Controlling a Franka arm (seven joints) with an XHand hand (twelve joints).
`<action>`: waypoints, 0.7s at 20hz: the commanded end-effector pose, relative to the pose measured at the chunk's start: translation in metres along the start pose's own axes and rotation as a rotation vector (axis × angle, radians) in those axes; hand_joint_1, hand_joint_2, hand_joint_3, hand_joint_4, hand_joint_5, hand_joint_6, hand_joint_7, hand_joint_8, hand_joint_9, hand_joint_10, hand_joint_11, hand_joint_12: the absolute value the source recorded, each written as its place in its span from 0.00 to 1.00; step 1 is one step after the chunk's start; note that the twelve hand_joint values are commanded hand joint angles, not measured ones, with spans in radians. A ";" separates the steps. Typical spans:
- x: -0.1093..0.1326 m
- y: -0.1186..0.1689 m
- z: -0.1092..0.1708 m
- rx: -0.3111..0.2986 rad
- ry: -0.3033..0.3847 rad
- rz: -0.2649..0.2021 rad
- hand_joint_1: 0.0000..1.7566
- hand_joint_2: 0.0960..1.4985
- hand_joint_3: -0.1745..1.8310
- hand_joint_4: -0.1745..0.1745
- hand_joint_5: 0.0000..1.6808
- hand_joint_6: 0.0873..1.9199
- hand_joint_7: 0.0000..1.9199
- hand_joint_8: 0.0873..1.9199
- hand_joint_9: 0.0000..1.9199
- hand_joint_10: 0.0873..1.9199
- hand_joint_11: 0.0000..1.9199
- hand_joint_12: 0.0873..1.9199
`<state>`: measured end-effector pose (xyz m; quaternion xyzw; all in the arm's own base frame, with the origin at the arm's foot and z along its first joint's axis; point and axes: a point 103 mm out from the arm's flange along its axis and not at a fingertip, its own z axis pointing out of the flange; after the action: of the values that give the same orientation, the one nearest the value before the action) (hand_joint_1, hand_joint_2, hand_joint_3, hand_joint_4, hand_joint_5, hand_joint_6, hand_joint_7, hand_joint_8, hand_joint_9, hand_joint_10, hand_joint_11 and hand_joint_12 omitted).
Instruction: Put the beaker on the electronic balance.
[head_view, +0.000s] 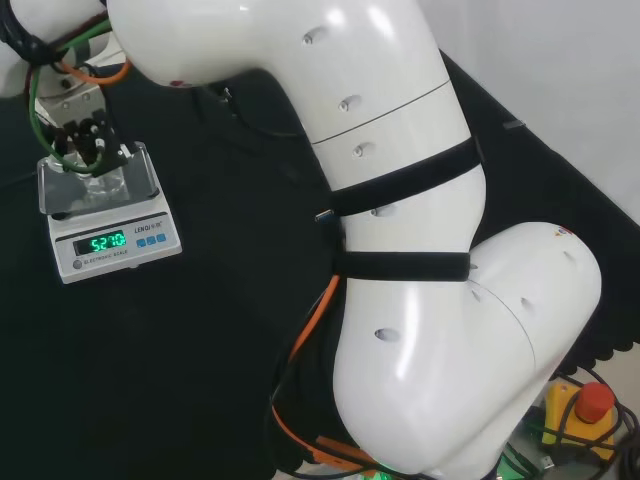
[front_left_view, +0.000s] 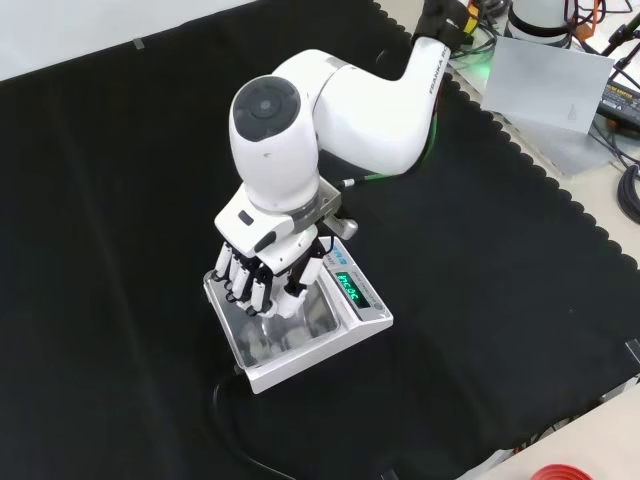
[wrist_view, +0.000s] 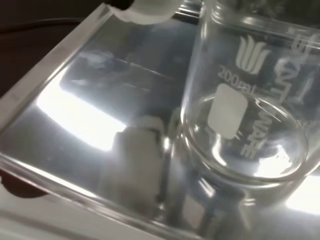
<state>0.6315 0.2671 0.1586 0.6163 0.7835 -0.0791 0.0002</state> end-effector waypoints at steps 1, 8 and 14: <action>-0.008 -0.004 -0.017 0.041 0.041 -0.009 0.53 0.56 0.04 0.63 0.31 0.34 0.37 0.36 0.46 0.27 0.32 0.64; -0.029 -0.021 -0.053 0.031 0.124 -0.035 0.26 0.47 0.02 0.53 0.01 0.00 0.01 0.25 0.10 0.43 0.01 0.75; -0.073 -0.071 -0.088 0.042 0.094 -0.058 0.20 0.43 0.04 0.57 0.00 0.00 0.00 0.13 0.05 0.44 0.00 0.71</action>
<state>0.6231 0.2385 0.2224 0.6069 0.7915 -0.0579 -0.0434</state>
